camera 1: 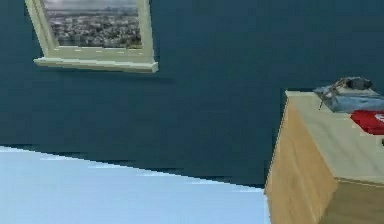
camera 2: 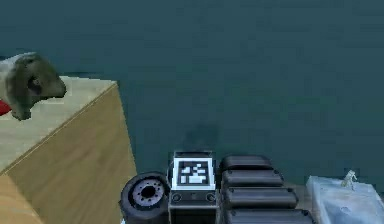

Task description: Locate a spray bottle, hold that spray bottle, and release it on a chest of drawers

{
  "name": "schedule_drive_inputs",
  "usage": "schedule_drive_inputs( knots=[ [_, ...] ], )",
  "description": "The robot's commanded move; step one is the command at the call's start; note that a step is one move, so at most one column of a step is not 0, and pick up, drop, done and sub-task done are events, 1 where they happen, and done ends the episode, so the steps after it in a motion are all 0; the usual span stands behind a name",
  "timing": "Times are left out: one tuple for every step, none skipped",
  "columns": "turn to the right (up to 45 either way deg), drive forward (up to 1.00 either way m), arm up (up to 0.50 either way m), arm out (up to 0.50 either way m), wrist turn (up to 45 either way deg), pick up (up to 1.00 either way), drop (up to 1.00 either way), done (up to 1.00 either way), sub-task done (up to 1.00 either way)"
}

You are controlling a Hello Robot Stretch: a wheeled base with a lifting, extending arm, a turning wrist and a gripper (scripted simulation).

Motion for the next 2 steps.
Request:
schedule_drive_inputs(
  knots=[
    [-45.0,0.00,0.00,0.00,0.0,0.00,0.00,0.00,0.00],
    [-27.0,0.00,0.00,0.00,0.0,0.00,0.00,0.00,0.00]
  ],
)
